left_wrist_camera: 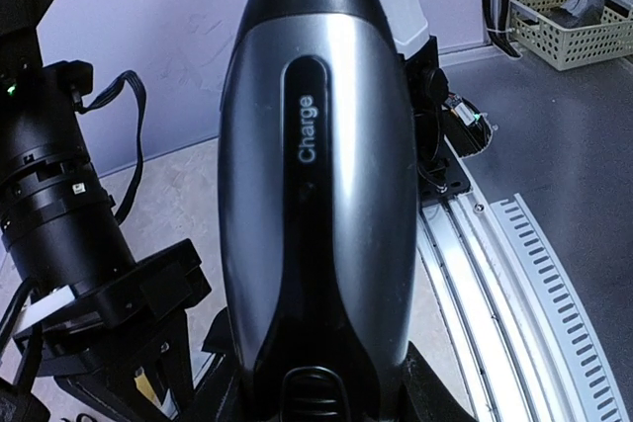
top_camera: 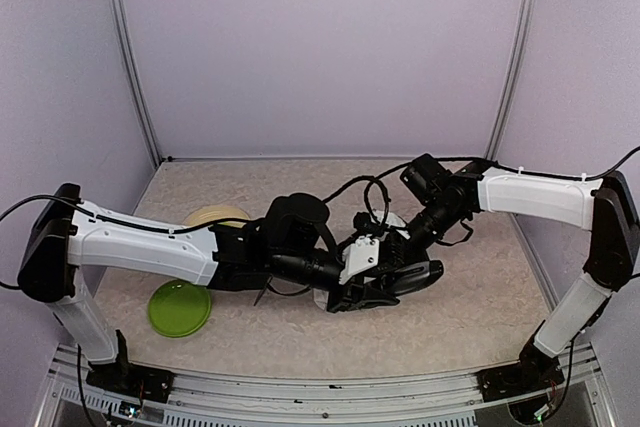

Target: Sort the hair-cutting tools

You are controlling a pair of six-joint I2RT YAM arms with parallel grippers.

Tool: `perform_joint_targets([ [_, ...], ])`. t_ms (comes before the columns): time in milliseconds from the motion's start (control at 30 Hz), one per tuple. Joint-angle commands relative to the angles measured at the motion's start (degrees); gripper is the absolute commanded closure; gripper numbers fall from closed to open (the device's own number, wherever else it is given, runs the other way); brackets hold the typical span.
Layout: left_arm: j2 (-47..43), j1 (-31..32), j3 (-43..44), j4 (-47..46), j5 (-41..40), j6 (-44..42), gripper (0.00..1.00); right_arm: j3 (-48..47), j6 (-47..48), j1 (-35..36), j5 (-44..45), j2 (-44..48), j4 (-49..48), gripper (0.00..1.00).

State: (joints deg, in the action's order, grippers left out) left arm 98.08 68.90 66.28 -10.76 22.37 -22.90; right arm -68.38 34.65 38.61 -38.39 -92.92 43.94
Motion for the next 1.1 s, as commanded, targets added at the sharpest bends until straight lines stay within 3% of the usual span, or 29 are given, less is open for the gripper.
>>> perform_joint_targets([
  [0, 0.8, 0.3, 4.0, -2.7, 0.1, -2.5, 1.0, 0.8, 0.2, 0.9, -1.2, 1.3, 0.9, 1.0],
  [267, 3.0, 0.6, 5.5, -4.1, 0.3, -3.2, 1.0, 2.2, 2.2, 3.0, -1.3, 2.6, 1.8, 1.0],
  [733, 5.9, 0.6, 3.7, -5.5, -7.1, -6.7, 1.0, 3.8, 4.9, 3.4, -5.4, 4.9, 4.9, 1.0],
  [1067, 4.3, 0.7, 1.5, 2.3, -13.9, -6.2, 1.0, 4.6, 3.4, 3.4, -2.8, 4.2, 4.2, 1.0],
])
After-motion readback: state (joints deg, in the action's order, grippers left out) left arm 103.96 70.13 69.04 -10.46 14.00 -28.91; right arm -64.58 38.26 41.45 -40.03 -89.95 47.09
